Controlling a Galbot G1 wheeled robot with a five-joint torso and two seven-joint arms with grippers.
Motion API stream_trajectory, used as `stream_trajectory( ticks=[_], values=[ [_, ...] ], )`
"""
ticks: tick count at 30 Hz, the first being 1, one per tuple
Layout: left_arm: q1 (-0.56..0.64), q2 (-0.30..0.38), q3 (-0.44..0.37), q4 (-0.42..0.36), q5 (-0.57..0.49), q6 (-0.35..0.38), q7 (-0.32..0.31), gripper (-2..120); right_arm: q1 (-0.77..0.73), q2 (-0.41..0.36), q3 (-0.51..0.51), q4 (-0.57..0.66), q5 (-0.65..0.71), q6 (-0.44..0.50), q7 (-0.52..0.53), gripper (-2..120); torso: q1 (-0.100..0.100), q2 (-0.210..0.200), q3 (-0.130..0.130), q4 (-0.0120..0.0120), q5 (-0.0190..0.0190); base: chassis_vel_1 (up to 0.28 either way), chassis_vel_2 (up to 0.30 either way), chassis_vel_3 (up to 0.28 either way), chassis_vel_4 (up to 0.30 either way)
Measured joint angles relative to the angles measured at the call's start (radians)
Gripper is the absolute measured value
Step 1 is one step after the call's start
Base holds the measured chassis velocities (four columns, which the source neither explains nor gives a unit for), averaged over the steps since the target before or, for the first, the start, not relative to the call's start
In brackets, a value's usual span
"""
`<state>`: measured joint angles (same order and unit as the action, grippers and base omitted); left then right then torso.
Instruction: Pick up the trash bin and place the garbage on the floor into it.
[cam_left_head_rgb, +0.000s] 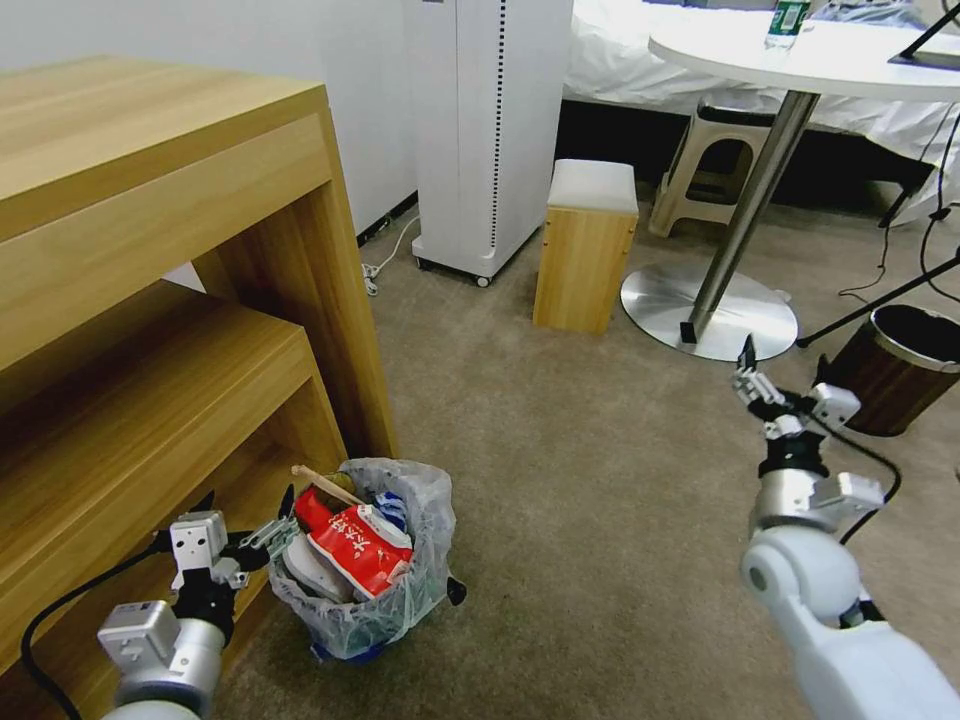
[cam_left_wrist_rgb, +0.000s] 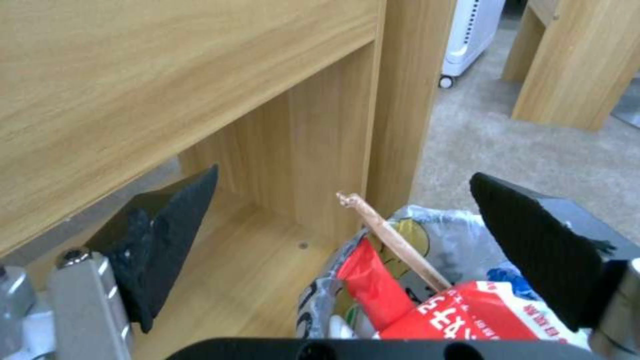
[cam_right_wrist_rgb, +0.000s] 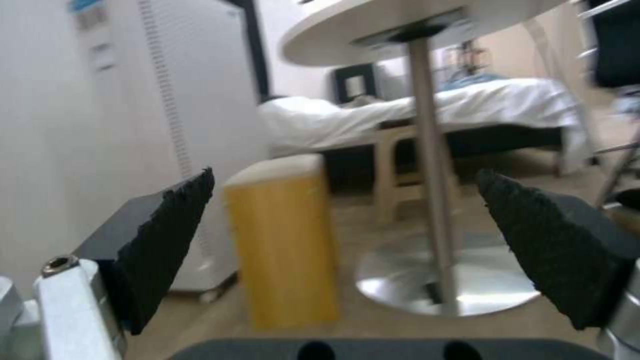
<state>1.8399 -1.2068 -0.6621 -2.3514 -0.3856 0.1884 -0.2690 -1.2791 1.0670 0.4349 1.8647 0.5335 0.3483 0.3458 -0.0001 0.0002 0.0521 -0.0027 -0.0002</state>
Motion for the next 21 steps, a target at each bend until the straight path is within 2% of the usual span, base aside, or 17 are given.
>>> stream_trajectory(
  ticks=[4, 9, 21],
  values=[
    [0.018, -0.011, -0.001, -0.001, 0.021, -0.009, 0.002, 100, -0.006, 0.027, -0.064, -0.039, -0.016, 0.046, -0.060, 100, 0.000, 0.000, 0.000, 0.0002, 0.0001, 0.000, 0.000, 0.000, 0.000],
    [0.039, -0.013, -0.003, -0.007, 0.032, -0.017, 0.006, 100, -0.009, 0.059, -0.113, -0.059, -0.049, 0.066, -0.066, 100, 0.000, 0.000, 0.000, 0.0001, 0.0002, 0.000, 0.000, 0.000, 0.000],
    [0.032, -0.021, 0.005, 0.020, 0.024, -0.039, 0.019, 100, -0.017, 0.068, -0.125, -0.052, -0.070, 0.061, -0.039, 100, 0.000, 0.000, 0.000, 0.0000, 0.0001, 0.000, 0.000, 0.000, 0.000]
  ],
)
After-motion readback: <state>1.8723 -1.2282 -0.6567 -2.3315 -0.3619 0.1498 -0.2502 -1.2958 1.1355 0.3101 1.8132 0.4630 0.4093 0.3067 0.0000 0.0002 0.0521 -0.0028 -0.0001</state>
